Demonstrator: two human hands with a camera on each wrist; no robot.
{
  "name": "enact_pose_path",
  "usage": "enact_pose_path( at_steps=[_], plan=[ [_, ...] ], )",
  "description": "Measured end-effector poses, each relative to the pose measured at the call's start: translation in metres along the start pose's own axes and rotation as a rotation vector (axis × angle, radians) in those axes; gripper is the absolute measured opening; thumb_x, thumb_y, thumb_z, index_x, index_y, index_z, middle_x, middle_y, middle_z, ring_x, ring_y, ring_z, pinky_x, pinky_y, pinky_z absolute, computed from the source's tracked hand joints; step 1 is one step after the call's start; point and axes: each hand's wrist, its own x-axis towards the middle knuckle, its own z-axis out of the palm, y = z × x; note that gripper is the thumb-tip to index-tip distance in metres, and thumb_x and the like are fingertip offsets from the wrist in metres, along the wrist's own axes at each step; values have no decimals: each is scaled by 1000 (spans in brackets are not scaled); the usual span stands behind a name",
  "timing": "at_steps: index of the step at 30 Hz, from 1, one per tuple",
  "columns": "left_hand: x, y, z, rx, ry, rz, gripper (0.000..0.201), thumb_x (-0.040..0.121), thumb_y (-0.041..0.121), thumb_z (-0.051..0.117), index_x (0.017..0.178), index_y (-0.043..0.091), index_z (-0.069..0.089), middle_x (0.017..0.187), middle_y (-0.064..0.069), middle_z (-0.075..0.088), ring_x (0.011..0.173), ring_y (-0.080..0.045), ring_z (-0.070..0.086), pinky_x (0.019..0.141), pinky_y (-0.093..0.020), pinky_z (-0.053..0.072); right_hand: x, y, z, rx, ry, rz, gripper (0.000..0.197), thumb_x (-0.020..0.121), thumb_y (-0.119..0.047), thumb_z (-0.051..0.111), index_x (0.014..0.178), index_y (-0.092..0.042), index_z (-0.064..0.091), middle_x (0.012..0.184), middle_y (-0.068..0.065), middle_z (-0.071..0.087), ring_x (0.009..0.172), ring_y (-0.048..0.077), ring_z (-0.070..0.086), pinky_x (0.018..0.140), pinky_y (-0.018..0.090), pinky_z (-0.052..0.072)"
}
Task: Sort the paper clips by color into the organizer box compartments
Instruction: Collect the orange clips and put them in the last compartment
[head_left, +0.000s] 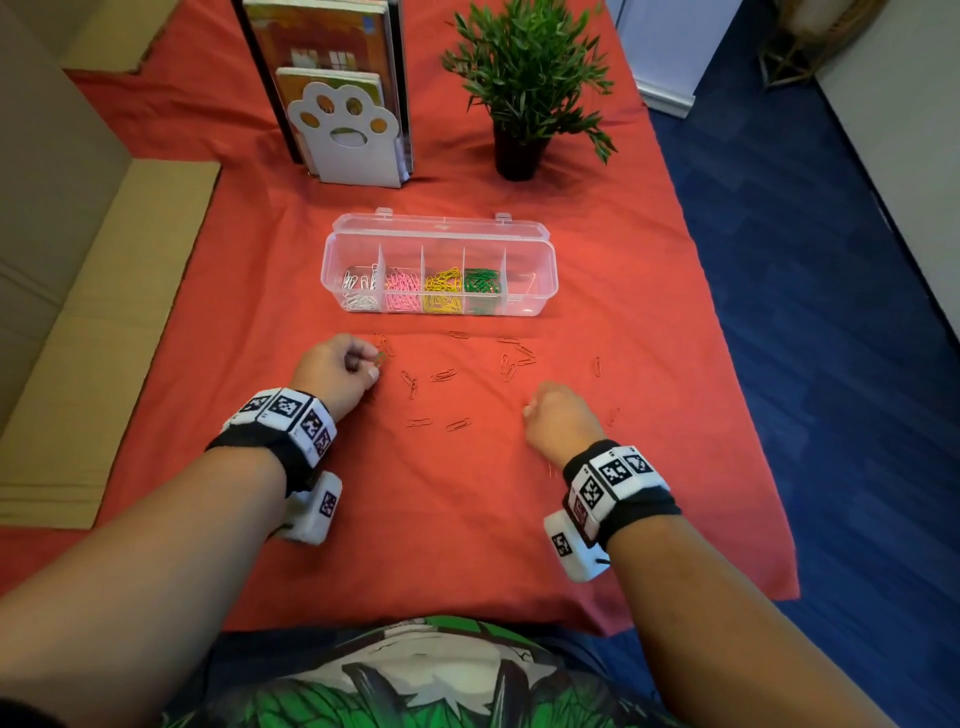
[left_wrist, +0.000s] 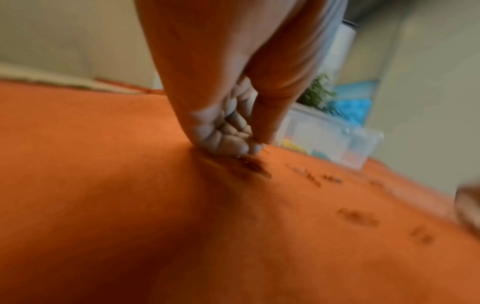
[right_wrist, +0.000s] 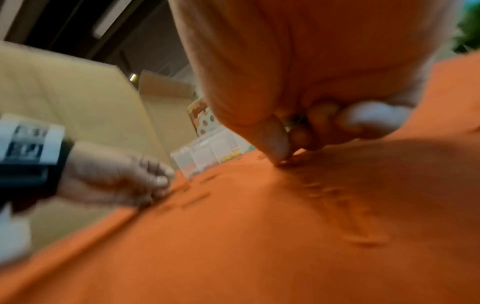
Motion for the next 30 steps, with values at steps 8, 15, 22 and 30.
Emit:
enact_pose_path(
  at_steps=[8,15,22,30],
  plan=[
    [-14,8,-6,-469,-169,-250,28,77,-5,64,77,23,63,70,5,52,64,-7,49,52,-12,44,19,16,-24,650,53,88,34,98,-15,35,71,-23,54,67,-6,49,58,9,43,54,22,33],
    [-15,6,1,-292,-110,-144,16,74,15,75,66,17,62,49,7,52,42,-1,45,43,-10,39,15,64,-47,574,255,316,25,83,-7,50,63,-21,58,79,1,63,80,21,61,74,28,49],
    [-7,6,4,57,-20,4,5,79,19,69,84,20,69,66,-1,57,64,-17,52,67,-26,43,6,76,-29,108,234,407,25,85,-21,49,102,-9,62,108,19,63,103,37,60,90,38,49],
    [-4,23,-1,-663,-159,-397,24,95,6,39,82,15,58,62,0,61,42,-2,59,42,-12,48,14,31,-12,481,62,229,14,91,-18,46,88,-16,59,91,5,60,88,23,57,73,27,43]
  ],
)
